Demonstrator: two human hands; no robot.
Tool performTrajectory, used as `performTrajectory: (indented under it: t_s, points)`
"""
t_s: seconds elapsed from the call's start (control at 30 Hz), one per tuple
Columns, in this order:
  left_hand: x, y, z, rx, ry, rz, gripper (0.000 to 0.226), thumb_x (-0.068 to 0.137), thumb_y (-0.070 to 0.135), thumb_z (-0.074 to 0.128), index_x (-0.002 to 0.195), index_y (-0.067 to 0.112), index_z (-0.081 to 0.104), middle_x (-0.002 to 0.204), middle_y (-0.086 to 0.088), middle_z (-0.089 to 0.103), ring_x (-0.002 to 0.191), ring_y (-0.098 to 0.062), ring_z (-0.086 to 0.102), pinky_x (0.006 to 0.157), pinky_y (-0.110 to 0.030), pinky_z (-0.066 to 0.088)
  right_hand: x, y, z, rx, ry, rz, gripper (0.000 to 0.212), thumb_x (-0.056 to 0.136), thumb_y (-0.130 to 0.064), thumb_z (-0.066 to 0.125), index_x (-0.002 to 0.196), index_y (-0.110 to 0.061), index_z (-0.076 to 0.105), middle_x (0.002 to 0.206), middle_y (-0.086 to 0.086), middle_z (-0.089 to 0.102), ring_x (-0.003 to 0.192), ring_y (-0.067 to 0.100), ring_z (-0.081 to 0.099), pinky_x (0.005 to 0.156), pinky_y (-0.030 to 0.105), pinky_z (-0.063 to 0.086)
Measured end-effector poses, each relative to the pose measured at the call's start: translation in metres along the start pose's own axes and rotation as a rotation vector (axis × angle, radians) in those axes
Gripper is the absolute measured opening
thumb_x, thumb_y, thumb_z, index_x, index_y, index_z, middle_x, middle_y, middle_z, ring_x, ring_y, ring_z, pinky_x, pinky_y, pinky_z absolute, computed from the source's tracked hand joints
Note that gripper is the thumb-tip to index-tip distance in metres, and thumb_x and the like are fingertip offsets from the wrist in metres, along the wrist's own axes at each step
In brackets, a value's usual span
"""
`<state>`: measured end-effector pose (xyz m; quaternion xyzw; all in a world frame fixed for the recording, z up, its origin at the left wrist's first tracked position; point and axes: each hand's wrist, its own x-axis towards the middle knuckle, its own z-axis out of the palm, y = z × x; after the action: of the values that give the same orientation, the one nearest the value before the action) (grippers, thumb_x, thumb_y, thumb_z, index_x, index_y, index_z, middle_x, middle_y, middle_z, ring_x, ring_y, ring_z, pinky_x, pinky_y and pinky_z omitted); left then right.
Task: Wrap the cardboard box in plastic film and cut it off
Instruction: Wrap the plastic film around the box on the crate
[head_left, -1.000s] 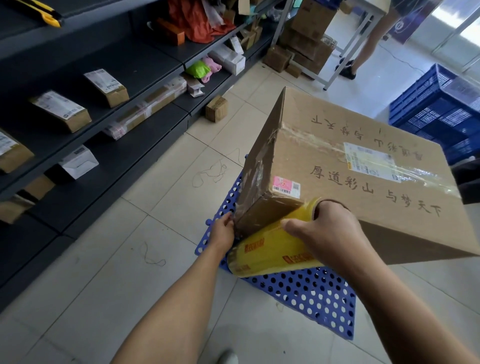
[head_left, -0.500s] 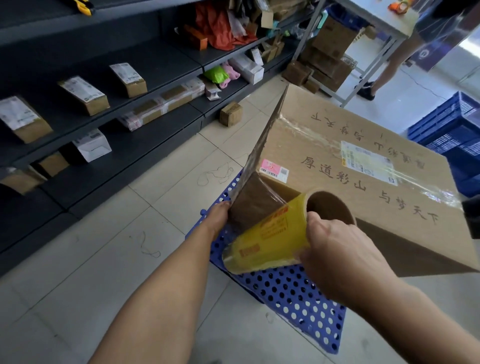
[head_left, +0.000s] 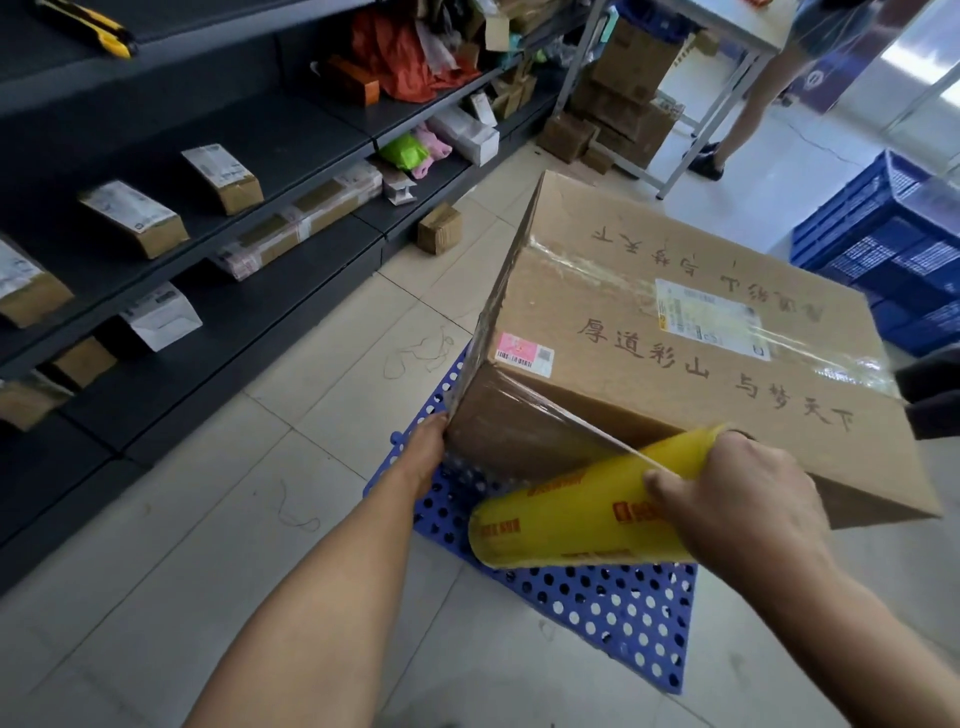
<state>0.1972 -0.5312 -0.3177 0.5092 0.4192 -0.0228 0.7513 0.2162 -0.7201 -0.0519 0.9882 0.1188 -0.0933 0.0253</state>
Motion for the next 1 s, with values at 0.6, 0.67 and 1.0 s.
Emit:
performTrajectory:
  t_s: [0.6,0.67,1.0]
  points:
    - [0.002,0.017,-0.007,0.136,0.149,0.006,0.013,0.095,0.013,0.045,0.092,0.013,0.057,0.101,-0.010,0.063,0.081,-0.018,0.055,0.064,-0.027,0.047,-0.015,-0.009,0.020,0.205,0.117,-0.160,0.040,0.085,-0.046,0.061,0.094,-0.021,0.032,0.066,-0.005,0.055,0.065,0.020,0.062,0.067,0.039,0.054]
    - [0.000,0.020,-0.009,0.169,0.108,0.012,0.021,0.095,0.006,0.041,0.099,0.012,0.061,0.108,-0.012,0.064,0.083,-0.020,0.057,0.068,-0.032,0.050,-0.015,-0.012,0.025,0.204,0.145,-0.178,0.041,0.085,-0.050,0.059,0.094,-0.021,0.033,0.065,-0.004,0.057,0.063,0.021,0.061,0.065,0.039,0.054]
    - [-0.015,0.028,-0.026,0.216,0.061,-0.026,0.026,0.096,0.024,0.053,0.118,0.011,0.051,0.111,-0.010,0.059,0.091,-0.022,0.056,0.065,-0.029,0.045,-0.013,-0.017,0.028,0.222,0.133,-0.163,0.041,0.086,-0.048,0.058,0.099,-0.019,0.032,0.071,-0.001,0.060,0.068,0.024,0.063,0.067,0.041,0.055]
